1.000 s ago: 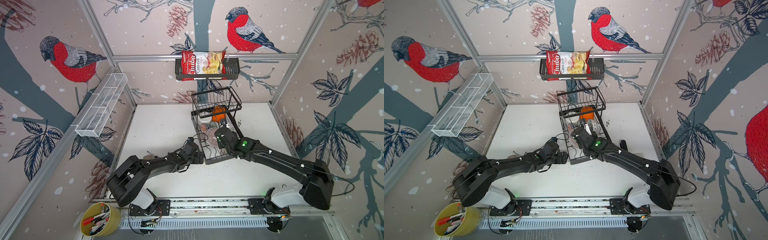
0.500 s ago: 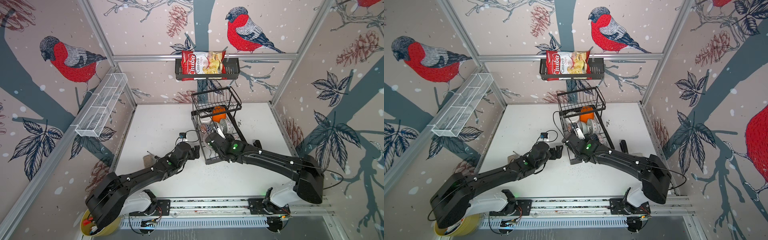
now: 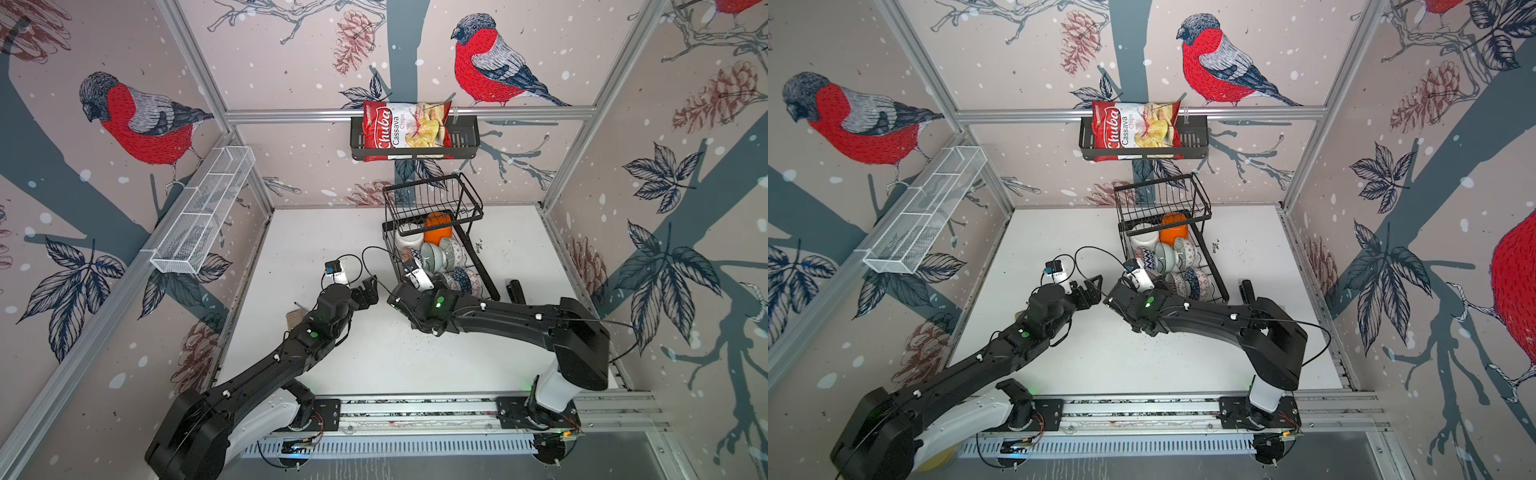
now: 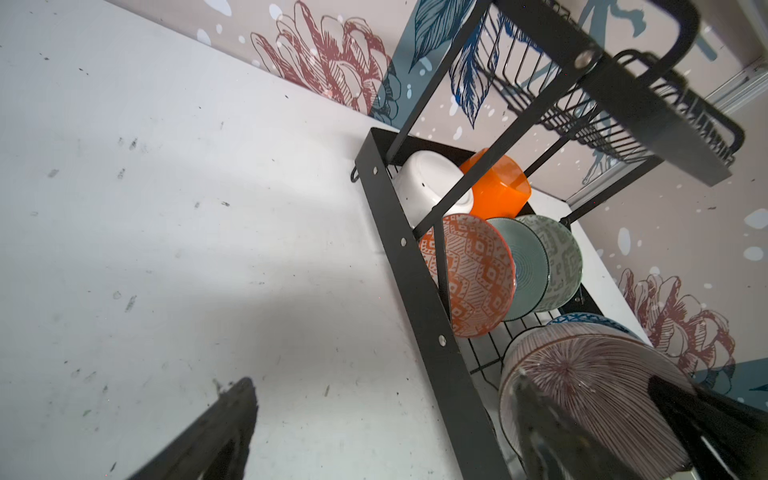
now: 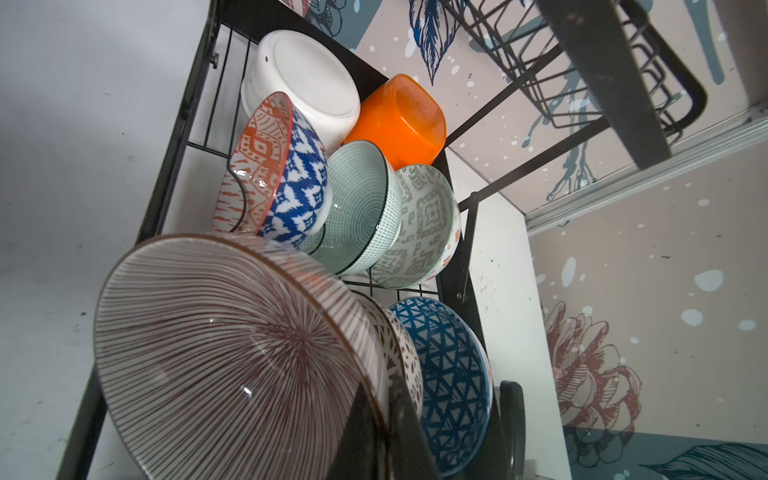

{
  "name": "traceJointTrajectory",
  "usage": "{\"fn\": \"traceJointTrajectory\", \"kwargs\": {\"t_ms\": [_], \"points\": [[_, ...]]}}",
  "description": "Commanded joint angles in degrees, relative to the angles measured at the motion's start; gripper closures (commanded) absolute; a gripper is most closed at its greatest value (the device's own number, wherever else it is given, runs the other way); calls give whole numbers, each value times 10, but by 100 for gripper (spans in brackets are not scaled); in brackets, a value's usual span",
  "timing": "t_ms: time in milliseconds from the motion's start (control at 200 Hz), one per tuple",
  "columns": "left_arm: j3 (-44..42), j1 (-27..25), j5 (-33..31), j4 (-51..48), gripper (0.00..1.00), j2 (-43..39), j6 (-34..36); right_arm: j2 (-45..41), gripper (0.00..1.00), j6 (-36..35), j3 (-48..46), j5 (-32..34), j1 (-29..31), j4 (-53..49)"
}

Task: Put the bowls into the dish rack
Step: 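Lower the pink-striped bowl into the rack slot beside the maroon-patterned bowl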

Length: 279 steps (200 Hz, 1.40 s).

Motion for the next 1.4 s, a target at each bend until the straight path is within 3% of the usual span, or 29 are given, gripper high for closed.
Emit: {"fn": "traceJointTrajectory", "kwargs": {"t_ms": [0, 700, 1391], "points": [[-7, 8, 4, 26, 5, -16, 4, 12, 100, 17, 11, 56, 3, -11], [-21, 24, -13, 27, 5, -43, 18, 82, 100, 46, 12, 132, -5, -30], [-26, 41, -3, 25, 4, -39, 29, 128, 100, 54, 19, 146, -5, -13]]}}
